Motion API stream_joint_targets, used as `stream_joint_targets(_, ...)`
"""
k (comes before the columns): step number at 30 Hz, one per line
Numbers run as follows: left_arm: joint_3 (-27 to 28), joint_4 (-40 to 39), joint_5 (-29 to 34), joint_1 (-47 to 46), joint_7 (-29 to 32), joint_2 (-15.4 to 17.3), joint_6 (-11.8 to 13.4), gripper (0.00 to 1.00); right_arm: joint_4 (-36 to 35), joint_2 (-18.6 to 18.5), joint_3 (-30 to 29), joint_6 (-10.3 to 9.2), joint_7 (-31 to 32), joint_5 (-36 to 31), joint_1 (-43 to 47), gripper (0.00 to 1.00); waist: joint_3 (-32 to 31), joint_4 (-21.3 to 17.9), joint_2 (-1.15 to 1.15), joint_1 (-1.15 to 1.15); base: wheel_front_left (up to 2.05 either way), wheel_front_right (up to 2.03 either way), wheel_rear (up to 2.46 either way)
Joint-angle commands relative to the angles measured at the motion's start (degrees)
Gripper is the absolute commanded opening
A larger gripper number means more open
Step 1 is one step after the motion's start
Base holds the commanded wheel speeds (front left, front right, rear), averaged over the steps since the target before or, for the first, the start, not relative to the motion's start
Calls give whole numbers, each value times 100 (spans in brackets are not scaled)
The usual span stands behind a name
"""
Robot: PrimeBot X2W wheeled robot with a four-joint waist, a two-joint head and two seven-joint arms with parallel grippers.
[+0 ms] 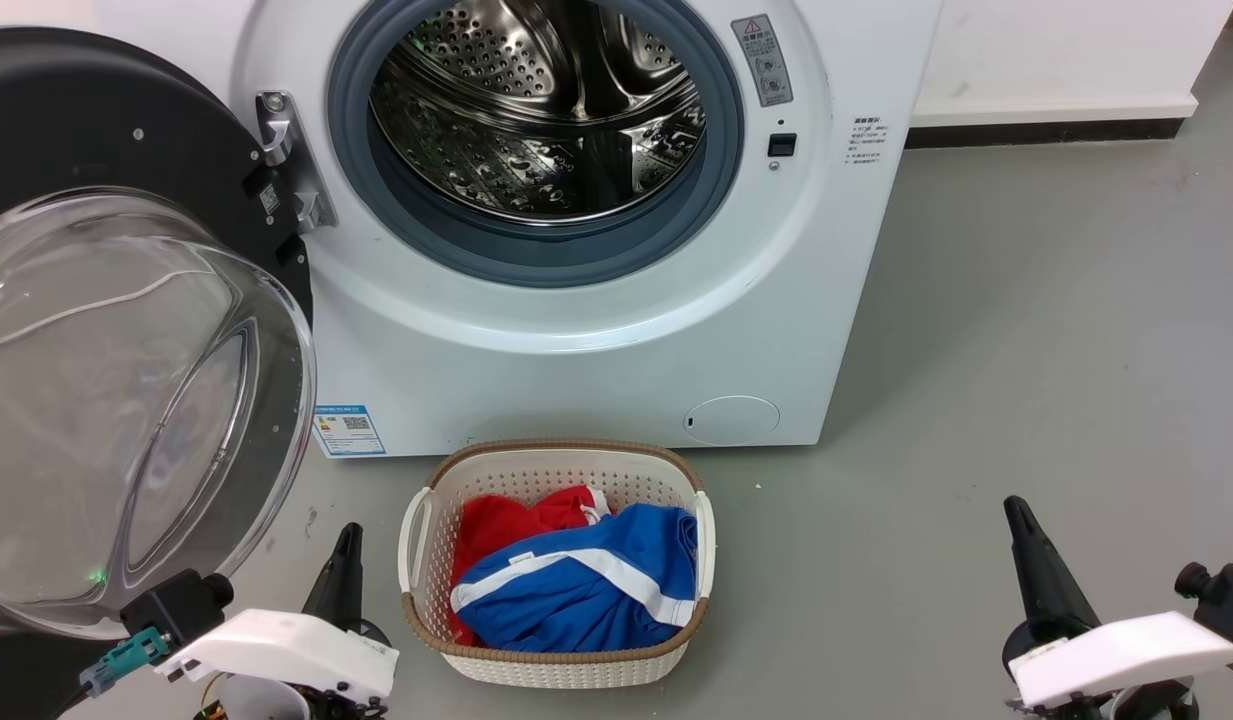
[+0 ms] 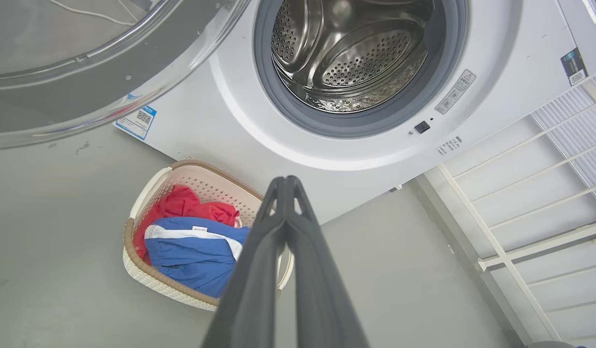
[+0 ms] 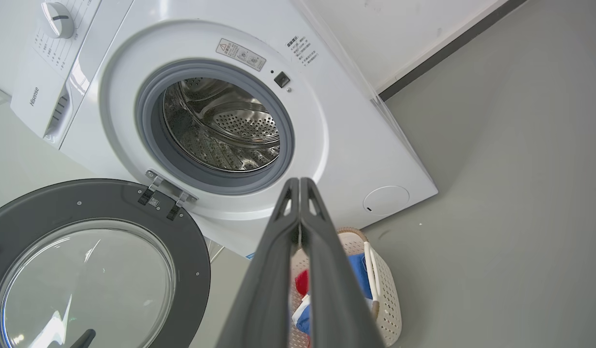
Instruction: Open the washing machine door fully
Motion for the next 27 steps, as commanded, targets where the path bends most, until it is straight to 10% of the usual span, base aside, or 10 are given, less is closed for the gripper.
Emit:
stream_joint_targets(1,71,-43,-116,-172,25,6,-50,0,-44,-44,-17,1,18,173,-174,0,0,2,0,0,0,0,0)
stream_joint_targets(27,599,159,-1574,-296,364,-314,-525,0,235,-59,-119,1,228,2012,-400,0,9,69,0,0,0,0,0)
